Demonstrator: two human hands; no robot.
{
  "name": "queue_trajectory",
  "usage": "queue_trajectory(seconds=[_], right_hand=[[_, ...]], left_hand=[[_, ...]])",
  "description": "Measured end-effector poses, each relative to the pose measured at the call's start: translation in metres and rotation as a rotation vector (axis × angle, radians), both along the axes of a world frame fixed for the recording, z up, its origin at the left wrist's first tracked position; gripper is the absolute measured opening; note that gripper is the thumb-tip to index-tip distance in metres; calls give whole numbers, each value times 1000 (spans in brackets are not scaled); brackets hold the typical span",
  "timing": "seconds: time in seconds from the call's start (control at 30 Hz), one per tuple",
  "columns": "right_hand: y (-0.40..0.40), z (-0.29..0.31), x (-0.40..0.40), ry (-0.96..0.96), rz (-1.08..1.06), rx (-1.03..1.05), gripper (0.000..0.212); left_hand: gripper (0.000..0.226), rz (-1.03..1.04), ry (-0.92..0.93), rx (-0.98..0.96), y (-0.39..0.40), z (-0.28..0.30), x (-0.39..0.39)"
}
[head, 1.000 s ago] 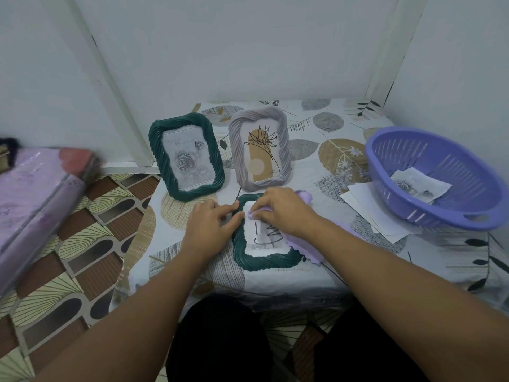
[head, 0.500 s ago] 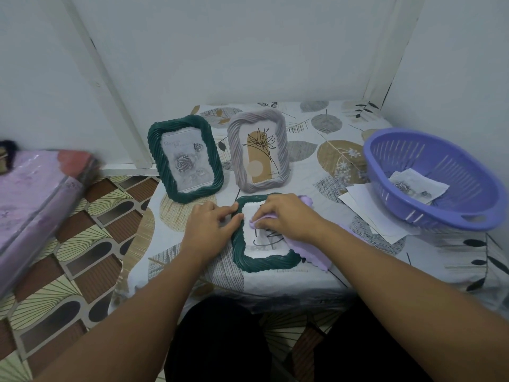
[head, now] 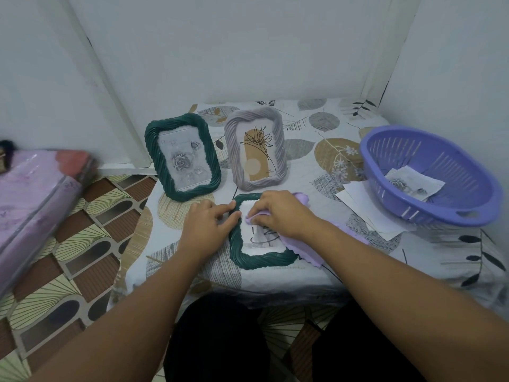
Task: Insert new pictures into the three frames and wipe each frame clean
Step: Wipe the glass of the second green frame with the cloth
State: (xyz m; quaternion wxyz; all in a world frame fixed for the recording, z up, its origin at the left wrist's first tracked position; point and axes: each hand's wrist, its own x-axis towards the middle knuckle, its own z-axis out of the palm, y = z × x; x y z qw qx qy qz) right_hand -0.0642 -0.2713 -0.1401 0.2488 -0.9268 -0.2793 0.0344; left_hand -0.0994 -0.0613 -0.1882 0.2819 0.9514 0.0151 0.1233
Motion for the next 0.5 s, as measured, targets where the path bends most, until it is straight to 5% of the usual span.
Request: queue_trajectory(seconds=[0.5], right_hand=[[-13, 3, -2, 111, 91, 18, 14]], left_hand=[[39, 3, 9, 16, -1, 2, -1]])
